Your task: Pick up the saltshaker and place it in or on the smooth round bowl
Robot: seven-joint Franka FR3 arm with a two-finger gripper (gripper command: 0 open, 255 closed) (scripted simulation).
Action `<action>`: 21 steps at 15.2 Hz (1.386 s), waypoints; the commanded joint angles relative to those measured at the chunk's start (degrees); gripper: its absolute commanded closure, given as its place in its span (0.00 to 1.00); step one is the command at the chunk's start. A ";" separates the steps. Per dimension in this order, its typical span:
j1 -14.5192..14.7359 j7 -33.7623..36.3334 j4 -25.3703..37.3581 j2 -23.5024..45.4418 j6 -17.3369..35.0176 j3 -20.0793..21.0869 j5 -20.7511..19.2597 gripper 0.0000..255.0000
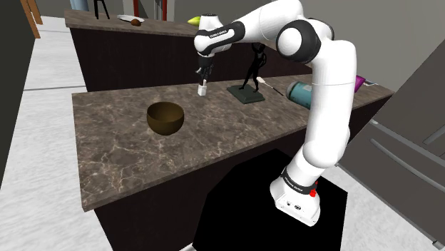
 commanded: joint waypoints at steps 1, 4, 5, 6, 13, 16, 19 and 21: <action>-0.01 0.00 0.00 0.04 0.02 0.00 0.00 1.00; 0.03 -0.17 1.07 -0.82 -1.90 -0.03 -0.01 1.00; 0.03 -0.23 1.49 -1.06 -2.56 -0.04 -0.01 1.00; 0.04 -0.29 1.91 -1.30 -3.21 -0.05 -0.02 1.00; 0.08 -0.73 5.23 -2.73 -7.93 -0.10 -0.01 1.00; 0.08 -0.93 6.90 -3.17 -10.03 -0.11 0.01 1.00; 0.08 -1.13 8.73 -3.49 -12.17 -0.13 0.04 1.00; 0.07 -1.28 10.05 -3.64 -13.63 -0.14 0.06 1.00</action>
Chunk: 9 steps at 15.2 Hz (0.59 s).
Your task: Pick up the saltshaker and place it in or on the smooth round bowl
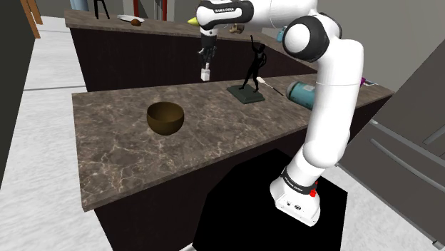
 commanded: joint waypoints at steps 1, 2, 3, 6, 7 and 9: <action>-0.07 -0.23 1.32 -0.18 -1.50 -0.03 0.03 1.00; -0.07 -0.31 2.03 -0.22 -2.25 -0.04 0.05 1.00; -0.08 -0.38 2.76 -0.24 -3.00 -0.04 0.06 1.00; -0.12 -0.62 5.09 -0.22 -5.30 -0.06 0.12 1.00; -0.13 -0.70 5.91 -0.19 -6.09 -0.06 0.14 1.00; -0.17 -0.86 7.65 -0.06 -7.68 -0.07 0.19 1.00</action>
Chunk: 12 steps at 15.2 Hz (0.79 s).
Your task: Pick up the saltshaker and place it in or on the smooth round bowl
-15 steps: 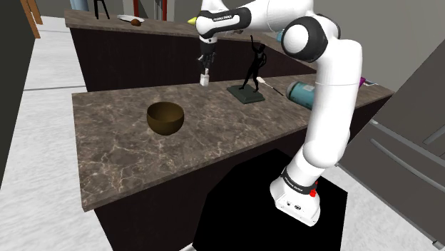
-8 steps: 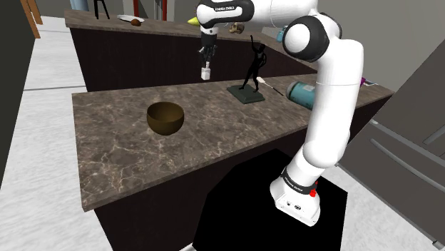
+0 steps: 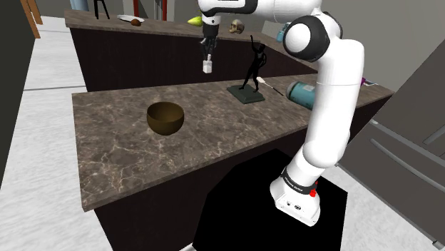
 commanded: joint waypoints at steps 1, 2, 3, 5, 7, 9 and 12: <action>0.01 -0.11 2.18 0.33 -1.86 0.02 0.06 1.00; -0.02 -0.20 3.11 0.44 -2.68 0.01 0.09 1.00; -0.04 -0.29 4.08 0.57 -3.52 0.01 0.12 1.00; 0.86 0.82 2.67 -0.81 -3.60 0.27 -0.21 1.00; 2.65 3.16 -0.73 -3.46 -3.11 0.86 -0.84 1.00; 4.35 5.54 -3.62 -5.83 -2.85 1.56 -1.41 1.00; 6.80 9.19 -7.15 -8.88 -2.81 2.76 -2.14 1.00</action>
